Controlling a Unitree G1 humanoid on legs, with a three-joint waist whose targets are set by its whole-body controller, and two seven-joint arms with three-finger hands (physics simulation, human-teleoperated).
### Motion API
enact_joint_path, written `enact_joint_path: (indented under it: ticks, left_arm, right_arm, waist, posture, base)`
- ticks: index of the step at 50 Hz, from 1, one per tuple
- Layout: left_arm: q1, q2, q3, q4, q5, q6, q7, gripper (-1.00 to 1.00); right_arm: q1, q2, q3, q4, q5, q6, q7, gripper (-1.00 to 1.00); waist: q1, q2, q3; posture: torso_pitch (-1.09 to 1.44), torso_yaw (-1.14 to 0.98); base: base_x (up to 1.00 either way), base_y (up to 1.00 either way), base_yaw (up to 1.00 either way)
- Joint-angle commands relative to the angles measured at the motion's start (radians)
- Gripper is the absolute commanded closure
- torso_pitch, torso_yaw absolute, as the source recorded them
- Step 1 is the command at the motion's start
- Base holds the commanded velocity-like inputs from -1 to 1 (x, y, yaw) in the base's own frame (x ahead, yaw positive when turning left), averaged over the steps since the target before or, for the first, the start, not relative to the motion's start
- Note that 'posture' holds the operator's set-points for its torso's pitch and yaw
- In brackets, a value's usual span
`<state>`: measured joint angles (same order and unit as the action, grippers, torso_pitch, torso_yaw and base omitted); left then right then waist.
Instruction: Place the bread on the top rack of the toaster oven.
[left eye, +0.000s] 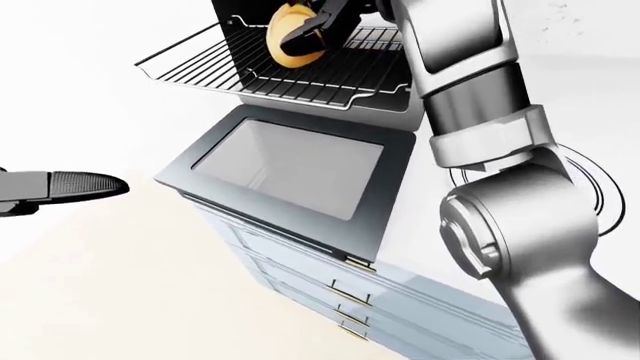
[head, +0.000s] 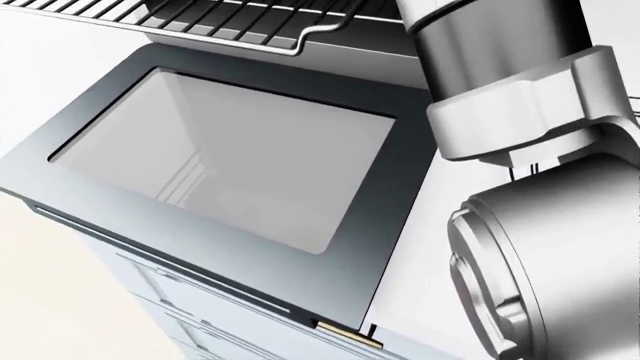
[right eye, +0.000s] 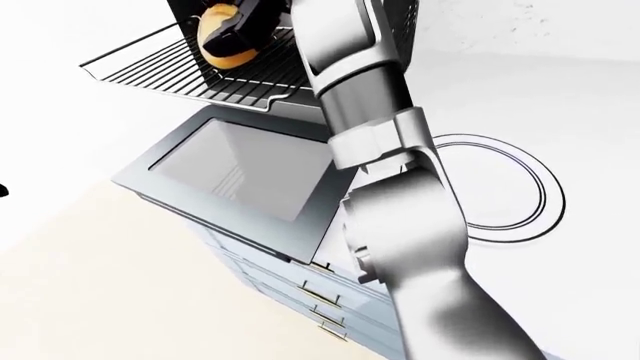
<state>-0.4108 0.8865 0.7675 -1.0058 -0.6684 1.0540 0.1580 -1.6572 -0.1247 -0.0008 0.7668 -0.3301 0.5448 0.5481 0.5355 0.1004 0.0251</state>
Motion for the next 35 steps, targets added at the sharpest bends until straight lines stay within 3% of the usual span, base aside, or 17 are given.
enact_joint_path:
  ticks: [1,5,12,25,35]
  left_arm:
    - [-0.014,0.017,0.029,0.002,0.019,-0.017,-0.002,-1.00]
    - [-0.012,0.013,0.027,-0.001,0.027,-0.016,-0.008,-1.00]
    - [-0.023,0.009,0.018,0.000,0.043,-0.010,-0.014,-1.00]
    - [-0.043,0.009,-0.008,0.004,0.068,-0.002,-0.025,-1.00]
    - [-0.033,-0.005,0.008,-0.005,0.088,0.003,-0.045,-1.00]
  right_arm:
    - [-0.042,-0.006,-0.009,-0.035,0.002,-0.022,-0.011,0.70]
    - [-0.039,-0.006,-0.009,-0.032,0.000,-0.023,-0.011,0.59]
    - [-0.040,-0.007,-0.009,-0.033,-0.002,-0.017,-0.010,0.21]
    - [-0.037,-0.009,-0.008,-0.045,-0.004,-0.008,0.000,-0.03]
    - [-0.031,-0.005,-0.008,-0.059,-0.004,0.002,0.001,-0.19]
  waist:
    - [0.001,0.002,-0.027]
    - [0.002,0.002,-0.027]
    - [0.005,-0.001,-0.029]
    - [0.006,-0.002,-0.029]
    - [0.006,-0.002,-0.029]
  posture:
    - [0.00,0.50]
    - [0.00,0.50]
    - [0.00,0.50]
    - [0.00,0.50]
    - [0.00,0.50]
  base:
    - [0.00,0.00,0.00]
    - [0.00,0.00,0.00]
    - [0.00,0.00,0.00]
    - [0.00,0.00,0.00]
    - [0.00,0.00,0.00]
